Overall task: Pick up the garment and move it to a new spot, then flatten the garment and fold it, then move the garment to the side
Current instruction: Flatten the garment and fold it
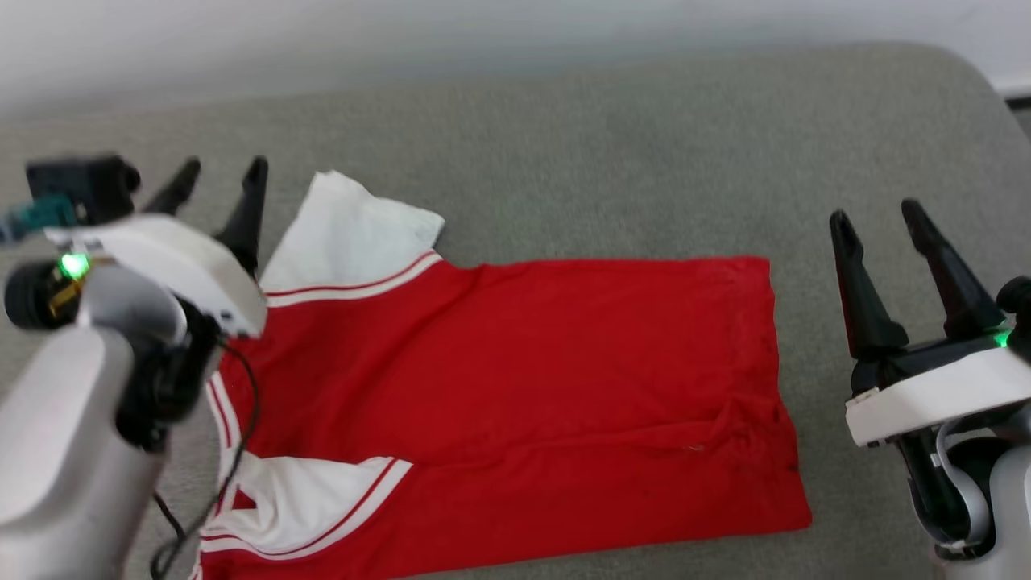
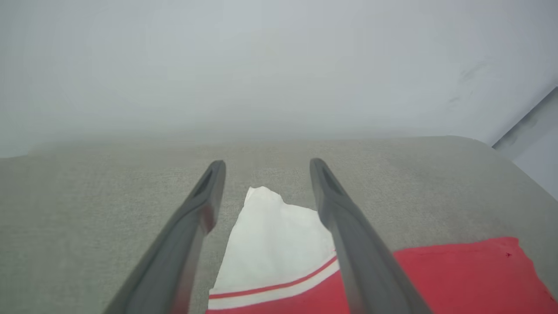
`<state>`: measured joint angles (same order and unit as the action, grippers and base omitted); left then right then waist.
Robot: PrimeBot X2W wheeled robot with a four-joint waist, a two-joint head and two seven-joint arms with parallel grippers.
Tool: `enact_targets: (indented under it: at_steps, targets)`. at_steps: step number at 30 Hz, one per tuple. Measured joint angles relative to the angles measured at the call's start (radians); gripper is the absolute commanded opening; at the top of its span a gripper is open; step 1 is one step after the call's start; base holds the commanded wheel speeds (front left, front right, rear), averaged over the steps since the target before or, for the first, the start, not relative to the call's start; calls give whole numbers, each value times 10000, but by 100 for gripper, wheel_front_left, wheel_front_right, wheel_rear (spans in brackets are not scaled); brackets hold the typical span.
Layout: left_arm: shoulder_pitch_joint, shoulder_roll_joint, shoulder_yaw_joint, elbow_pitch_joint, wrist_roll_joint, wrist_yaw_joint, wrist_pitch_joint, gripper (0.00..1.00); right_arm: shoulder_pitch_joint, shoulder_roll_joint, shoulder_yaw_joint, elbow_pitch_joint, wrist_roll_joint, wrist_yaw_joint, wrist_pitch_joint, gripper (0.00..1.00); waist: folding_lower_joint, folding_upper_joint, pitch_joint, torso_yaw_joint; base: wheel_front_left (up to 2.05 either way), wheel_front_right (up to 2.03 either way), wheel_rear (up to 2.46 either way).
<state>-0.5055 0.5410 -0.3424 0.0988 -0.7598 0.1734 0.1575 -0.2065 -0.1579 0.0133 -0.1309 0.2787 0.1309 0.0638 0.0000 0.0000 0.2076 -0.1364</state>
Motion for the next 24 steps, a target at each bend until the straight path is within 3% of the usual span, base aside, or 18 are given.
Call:
enact_targets:
  at_steps: [5,12,17,24]
  targets:
    - [-1891,337,-209,696,-213,-683,1427,100,-402,213,52,-320,-52,0,-257,100,1,0,1080,-351,0,0,0]
    - [-3834,1158,-849,1806,-756,-1383,4880,100,-666,454,257,-253,-13,-2,-462,100,2,0,2074,-1176,0,0,0]
    - [-4447,1766,-1306,2474,-815,-1375,6968,100,-811,566,443,-84,98,0,-635,100,1,0,2590,-1740,0,0,0]
    - [-4825,2224,-1383,3333,-913,-1064,8218,100,-837,675,686,245,326,0,-771,100,0,0,3172,-2347,0,0,0]
